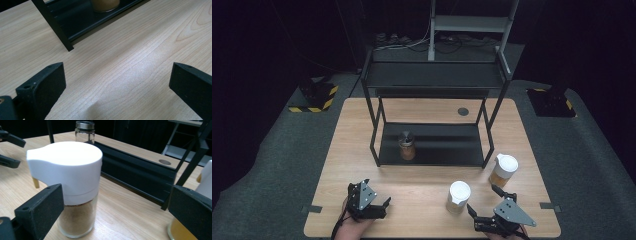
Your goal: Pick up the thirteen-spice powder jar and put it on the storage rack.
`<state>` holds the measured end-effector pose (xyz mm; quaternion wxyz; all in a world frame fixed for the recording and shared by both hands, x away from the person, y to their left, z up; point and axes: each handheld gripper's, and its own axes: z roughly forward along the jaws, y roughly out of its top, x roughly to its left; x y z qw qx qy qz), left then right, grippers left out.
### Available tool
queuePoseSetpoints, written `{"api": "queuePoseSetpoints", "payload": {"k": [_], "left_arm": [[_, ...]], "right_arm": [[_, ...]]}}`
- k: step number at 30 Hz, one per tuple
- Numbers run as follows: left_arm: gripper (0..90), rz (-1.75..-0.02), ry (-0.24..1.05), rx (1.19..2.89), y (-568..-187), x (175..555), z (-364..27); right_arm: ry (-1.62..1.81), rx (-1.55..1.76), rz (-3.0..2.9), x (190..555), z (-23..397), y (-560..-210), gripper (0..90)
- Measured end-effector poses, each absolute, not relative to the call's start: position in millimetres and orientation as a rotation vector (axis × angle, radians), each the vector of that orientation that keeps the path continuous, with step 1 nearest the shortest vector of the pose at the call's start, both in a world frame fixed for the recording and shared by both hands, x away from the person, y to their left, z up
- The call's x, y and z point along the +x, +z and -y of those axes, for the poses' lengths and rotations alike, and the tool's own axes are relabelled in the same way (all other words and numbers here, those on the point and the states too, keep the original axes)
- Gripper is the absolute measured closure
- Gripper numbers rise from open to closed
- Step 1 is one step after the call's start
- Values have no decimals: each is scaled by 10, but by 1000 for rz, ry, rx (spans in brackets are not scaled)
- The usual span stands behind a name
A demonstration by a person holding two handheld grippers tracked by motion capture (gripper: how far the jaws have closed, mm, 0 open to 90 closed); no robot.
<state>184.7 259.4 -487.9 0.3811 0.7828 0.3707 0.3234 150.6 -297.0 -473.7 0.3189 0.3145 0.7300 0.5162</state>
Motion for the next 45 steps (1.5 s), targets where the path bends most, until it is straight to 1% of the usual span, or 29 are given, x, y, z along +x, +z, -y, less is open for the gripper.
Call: {"api": "queuePoseSetpoints", "payload": {"k": [32,37,45], "left_arm": [[11,-949,815,1999,-4872,1859,-2605],[11,-950,815,1998,-4872,1859,-2606],[11,-949,816,2001,-4871,1860,-2603]], "right_arm": [[1411,811,-2015,1632,2777,-4919,7],[1419,821,-2014,1653,2741,-4965,23],[1458,849,-1997,1689,2725,-5043,80]]}}
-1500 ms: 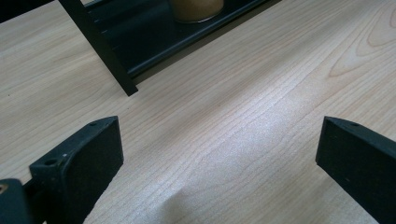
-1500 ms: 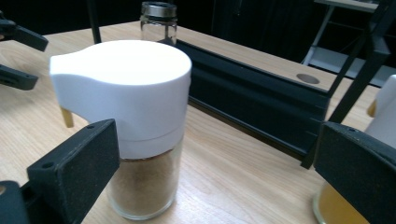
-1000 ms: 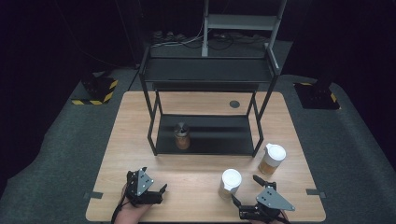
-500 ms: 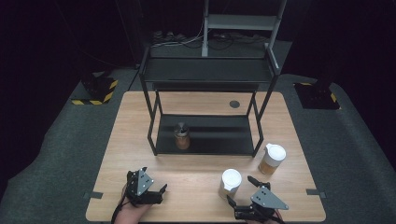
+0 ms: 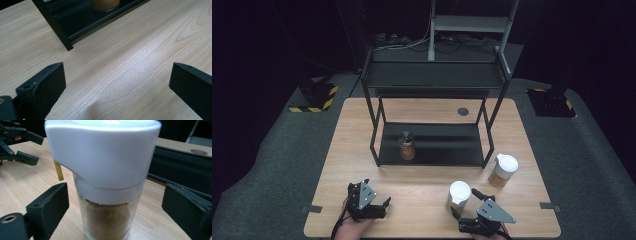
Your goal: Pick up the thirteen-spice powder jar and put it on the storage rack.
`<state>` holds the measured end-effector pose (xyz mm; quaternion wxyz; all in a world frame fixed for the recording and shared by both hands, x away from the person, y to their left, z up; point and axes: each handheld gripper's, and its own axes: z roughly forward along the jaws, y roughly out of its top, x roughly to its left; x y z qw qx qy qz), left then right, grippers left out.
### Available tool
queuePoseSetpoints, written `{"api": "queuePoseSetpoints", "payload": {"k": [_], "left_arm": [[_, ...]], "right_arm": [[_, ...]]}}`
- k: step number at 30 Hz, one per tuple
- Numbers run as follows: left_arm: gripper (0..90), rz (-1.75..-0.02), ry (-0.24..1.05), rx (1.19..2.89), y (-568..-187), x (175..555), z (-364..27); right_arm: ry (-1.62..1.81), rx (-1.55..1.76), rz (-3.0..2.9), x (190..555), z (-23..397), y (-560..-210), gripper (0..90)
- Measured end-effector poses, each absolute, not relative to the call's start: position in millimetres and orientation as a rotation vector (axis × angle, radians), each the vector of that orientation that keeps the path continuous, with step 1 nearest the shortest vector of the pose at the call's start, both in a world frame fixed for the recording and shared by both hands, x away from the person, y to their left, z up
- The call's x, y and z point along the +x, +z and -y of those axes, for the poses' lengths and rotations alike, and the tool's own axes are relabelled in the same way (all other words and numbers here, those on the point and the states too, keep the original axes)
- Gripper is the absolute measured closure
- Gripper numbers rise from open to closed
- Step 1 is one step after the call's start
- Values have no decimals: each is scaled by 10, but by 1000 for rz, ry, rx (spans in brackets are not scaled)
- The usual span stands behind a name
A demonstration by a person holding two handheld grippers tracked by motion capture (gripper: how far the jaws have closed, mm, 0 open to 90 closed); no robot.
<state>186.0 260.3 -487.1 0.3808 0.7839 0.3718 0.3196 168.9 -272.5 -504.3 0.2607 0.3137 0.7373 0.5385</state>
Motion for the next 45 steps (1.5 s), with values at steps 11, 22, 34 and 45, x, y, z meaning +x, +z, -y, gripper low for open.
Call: {"api": "queuePoseSetpoints", "payload": {"k": [11,22,34,45], "left_arm": [[11,-950,815,2001,-4870,1862,-2601],[11,-951,814,2001,-4870,1863,-2603],[11,-950,811,2000,-4870,1864,-2608],[11,-951,808,1999,-4867,1868,-2616]], "right_arm": [[1493,822,-1972,1719,2696,-5120,188],[1529,803,-1950,1738,2705,-5175,271],[1528,776,-1940,1718,2697,-5183,302],[1522,777,-1934,1702,2677,-5184,302]]}}
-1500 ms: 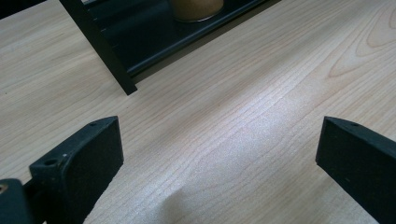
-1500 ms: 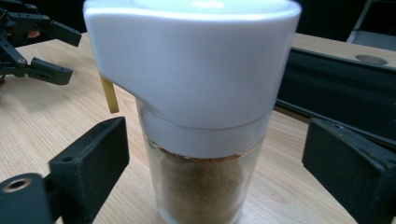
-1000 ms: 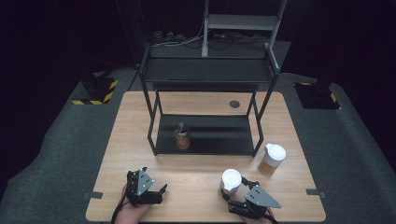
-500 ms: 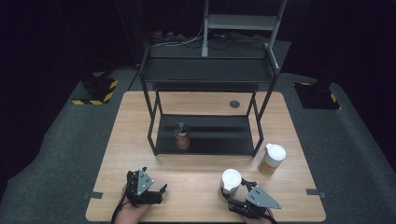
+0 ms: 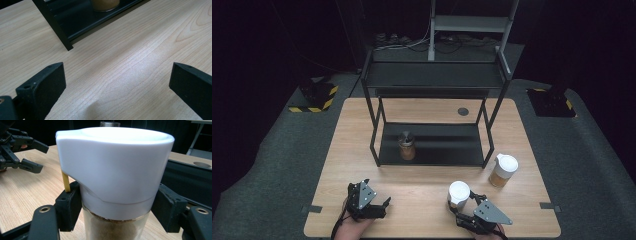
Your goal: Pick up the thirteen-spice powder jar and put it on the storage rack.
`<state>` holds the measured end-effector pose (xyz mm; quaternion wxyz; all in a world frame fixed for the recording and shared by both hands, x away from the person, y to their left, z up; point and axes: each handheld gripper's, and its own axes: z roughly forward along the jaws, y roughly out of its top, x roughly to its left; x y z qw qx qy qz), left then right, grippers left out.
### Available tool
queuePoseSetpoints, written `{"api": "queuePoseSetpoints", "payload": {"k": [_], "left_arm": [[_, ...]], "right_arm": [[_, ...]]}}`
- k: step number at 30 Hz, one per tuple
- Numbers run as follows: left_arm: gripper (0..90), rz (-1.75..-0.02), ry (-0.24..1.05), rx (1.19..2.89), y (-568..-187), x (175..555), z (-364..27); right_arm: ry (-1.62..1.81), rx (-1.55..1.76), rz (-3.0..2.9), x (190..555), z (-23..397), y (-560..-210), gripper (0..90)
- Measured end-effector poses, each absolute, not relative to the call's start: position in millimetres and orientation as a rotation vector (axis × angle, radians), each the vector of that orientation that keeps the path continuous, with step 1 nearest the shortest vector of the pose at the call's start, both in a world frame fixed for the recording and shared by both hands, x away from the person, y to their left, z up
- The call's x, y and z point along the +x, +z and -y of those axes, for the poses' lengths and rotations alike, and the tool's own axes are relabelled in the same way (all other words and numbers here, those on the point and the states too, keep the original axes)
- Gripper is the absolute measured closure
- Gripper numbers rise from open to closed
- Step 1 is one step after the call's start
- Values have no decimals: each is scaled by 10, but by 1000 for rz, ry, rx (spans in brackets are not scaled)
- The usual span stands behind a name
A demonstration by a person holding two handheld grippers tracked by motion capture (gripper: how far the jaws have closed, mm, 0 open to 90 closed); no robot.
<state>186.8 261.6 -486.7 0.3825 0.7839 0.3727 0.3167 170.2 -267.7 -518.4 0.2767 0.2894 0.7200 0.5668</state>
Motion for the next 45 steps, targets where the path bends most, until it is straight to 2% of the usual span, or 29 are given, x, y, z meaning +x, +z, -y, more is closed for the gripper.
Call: {"api": "queuePoseSetpoints", "payload": {"k": [22,45], "left_arm": [[11,-950,803,1997,-4868,1869,-2624],[11,-946,795,1984,-4878,1865,-2651]], "right_arm": [[1506,812,-1908,1706,2635,-5119,303],[1489,822,-1887,1906,2428,-4990,303]]}}
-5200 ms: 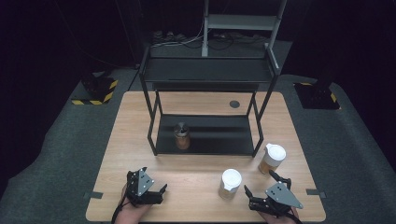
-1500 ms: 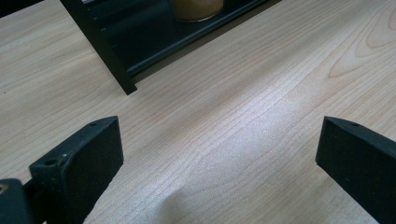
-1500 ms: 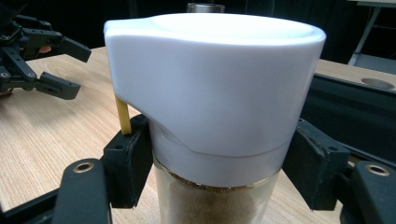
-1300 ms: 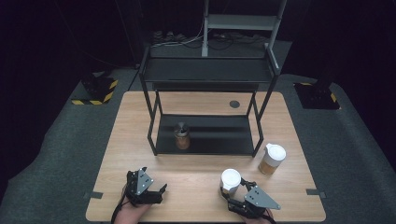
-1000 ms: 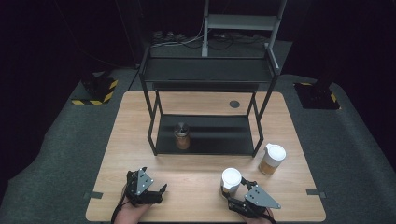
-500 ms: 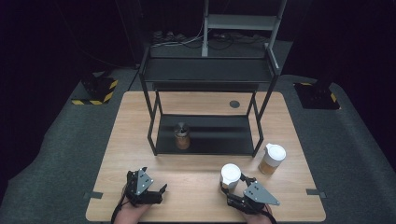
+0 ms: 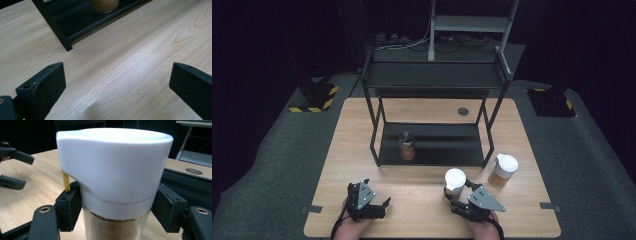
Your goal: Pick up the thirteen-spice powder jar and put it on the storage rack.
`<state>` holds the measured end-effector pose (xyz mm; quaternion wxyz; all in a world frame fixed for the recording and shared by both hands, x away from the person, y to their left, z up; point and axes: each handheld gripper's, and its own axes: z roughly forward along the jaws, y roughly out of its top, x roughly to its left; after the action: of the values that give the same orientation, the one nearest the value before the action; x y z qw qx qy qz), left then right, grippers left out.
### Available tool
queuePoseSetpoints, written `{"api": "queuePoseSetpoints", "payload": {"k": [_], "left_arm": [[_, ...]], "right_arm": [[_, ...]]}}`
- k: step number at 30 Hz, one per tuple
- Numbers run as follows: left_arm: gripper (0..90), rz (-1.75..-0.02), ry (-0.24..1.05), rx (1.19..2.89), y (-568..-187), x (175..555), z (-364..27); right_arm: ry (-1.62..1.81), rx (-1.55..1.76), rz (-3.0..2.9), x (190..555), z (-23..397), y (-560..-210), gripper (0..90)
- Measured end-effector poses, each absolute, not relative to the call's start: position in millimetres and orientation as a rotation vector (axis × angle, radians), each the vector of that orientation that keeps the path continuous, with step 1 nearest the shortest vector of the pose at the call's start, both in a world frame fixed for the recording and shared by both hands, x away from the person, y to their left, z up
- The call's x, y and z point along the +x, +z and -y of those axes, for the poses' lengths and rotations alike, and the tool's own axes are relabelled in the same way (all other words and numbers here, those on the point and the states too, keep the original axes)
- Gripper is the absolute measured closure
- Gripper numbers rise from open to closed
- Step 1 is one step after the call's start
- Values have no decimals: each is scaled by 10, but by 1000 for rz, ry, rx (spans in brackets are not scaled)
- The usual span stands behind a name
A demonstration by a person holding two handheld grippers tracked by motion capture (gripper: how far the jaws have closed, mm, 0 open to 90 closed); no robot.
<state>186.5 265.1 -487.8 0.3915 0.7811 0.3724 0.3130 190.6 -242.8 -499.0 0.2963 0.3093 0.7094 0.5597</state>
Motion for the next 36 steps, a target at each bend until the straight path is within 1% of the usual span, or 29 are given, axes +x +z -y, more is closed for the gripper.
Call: {"api": "queuePoseSetpoints", "payload": {"k": [36], "left_arm": [[11,-930,782,1976,-4886,1863,-2690]], "right_arm": [[1475,863,-1852,2451,2088,-4774,303]]}}
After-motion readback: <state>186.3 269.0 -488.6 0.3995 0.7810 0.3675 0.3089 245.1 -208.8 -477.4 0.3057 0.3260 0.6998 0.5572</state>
